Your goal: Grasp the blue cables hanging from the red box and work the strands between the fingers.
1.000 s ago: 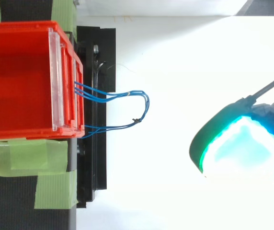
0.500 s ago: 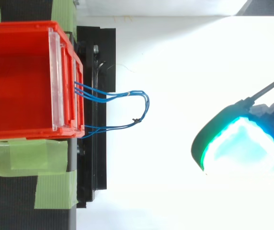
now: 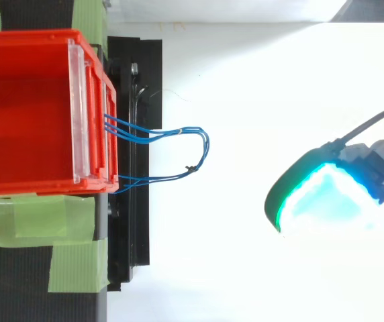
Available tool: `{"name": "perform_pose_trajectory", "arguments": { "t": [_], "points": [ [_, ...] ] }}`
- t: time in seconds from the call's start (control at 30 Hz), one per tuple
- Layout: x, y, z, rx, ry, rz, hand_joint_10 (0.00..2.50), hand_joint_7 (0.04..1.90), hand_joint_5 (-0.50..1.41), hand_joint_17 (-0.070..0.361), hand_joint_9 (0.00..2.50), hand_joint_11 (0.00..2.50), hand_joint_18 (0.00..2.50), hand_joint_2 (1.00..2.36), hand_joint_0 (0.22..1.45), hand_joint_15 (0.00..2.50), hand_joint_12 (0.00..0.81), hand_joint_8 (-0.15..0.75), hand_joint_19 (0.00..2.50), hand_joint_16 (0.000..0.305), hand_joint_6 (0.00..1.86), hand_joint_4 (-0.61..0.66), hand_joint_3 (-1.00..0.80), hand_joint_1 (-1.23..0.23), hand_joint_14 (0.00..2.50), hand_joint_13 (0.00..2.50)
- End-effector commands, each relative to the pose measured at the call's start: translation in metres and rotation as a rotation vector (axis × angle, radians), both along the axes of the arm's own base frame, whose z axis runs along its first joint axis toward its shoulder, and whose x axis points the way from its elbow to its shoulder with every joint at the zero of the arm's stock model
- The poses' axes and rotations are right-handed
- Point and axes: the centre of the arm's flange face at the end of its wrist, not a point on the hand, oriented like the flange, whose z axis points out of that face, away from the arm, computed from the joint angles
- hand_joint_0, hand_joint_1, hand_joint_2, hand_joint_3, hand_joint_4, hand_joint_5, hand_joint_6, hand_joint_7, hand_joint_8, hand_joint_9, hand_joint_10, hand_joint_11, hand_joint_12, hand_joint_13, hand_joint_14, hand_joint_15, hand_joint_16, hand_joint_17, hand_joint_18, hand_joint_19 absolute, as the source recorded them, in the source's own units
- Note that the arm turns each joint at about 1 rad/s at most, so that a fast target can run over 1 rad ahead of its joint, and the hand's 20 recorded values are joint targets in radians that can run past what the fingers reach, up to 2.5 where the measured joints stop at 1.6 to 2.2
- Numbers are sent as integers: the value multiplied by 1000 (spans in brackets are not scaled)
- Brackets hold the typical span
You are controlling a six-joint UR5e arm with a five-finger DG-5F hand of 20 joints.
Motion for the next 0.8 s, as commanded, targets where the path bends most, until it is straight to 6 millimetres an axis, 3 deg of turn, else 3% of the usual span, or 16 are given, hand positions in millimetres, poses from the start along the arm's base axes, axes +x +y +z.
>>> {"name": "perform_pose_trajectory", "arguments": {
  "t": [0.0,0.03,0.1,0.3,0.43,0.57,0.77],
  "points": [
    [-7,-2,-22,-13,37,-2,5,755,-203,183,234,230,0,1000,762,111,423,354,0,81,8,240,-1000,-487,2,0],
    [-10,-3,-37,-10,38,-4,4,755,-203,182,235,231,0,1000,762,112,423,354,0,81,8,240,-1000,-487,2,0],
    [-8,-4,-48,-4,-8,-14,5,756,-199,182,240,223,0,1000,763,117,422,355,0,81,8,241,-1000,-488,2,0],
    [-5,-9,-58,0,-95,-74,5,756,-191,182,249,231,0,1000,764,123,424,357,0,81,9,244,-1000,-488,3,0],
    [-22,-13,-96,-16,-40,-92,5,756,-191,181,249,224,0,1000,764,116,423,357,0,81,9,244,-1000,-488,3,0],
    [-29,-18,-119,-5,-83,-126,5,754,-190,181,249,232,0,1000,765,119,423,357,0,80,9,245,-1000,-488,3,0],
    [-36,-23,-134,5,-117,-188,5,757,-187,180,250,233,0,1000,765,119,423,357,0,80,8,248,-1000,-488,2,0]
  ]
}}
